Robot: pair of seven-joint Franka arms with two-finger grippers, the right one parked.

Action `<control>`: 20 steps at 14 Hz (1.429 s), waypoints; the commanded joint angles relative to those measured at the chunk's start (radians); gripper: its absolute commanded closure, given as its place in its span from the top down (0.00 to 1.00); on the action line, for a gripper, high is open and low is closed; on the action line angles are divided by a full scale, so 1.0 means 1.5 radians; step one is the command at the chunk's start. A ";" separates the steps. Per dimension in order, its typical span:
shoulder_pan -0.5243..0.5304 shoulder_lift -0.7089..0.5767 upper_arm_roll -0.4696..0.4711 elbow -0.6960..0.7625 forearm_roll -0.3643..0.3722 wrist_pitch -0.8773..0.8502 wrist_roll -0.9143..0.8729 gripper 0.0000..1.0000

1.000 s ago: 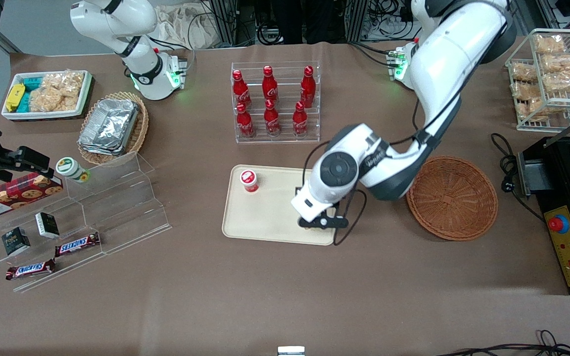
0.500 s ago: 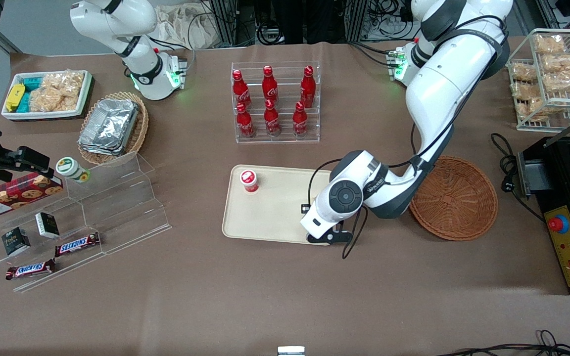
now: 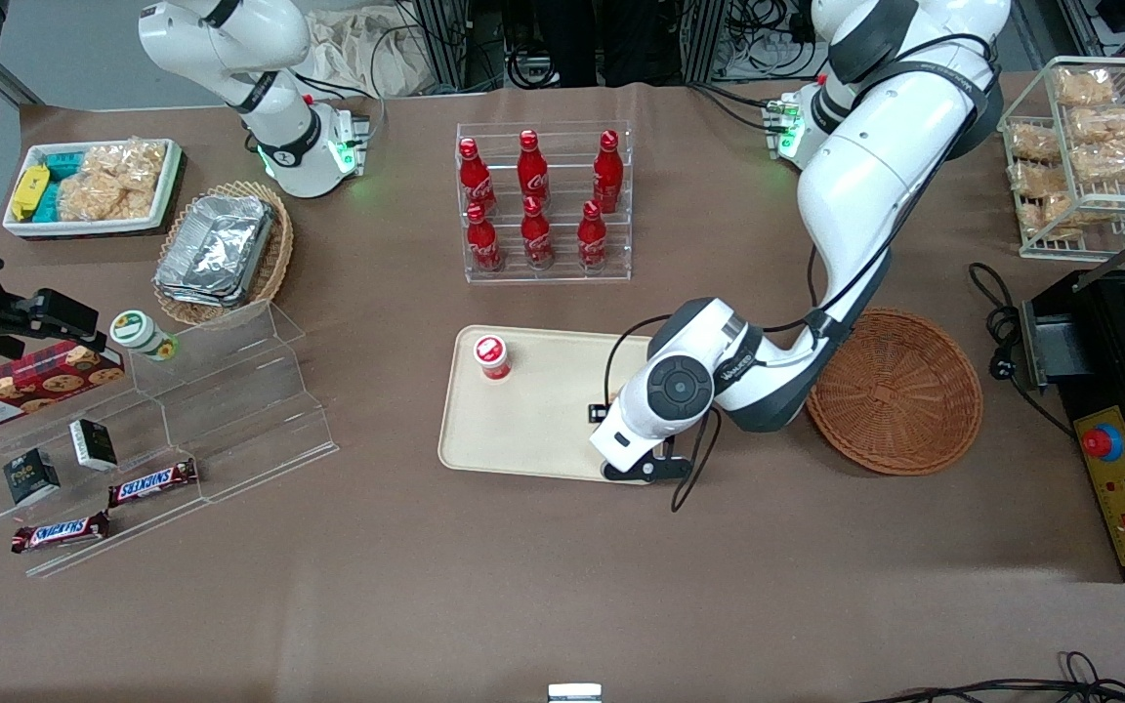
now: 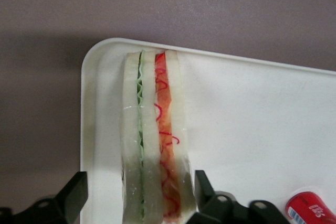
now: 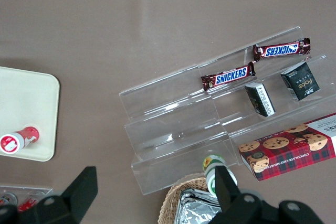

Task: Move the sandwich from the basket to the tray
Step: 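Open the left gripper and raise it off the sandwich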

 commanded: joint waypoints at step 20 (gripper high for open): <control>0.127 -0.466 0.202 0.007 -0.102 -0.381 0.354 1.00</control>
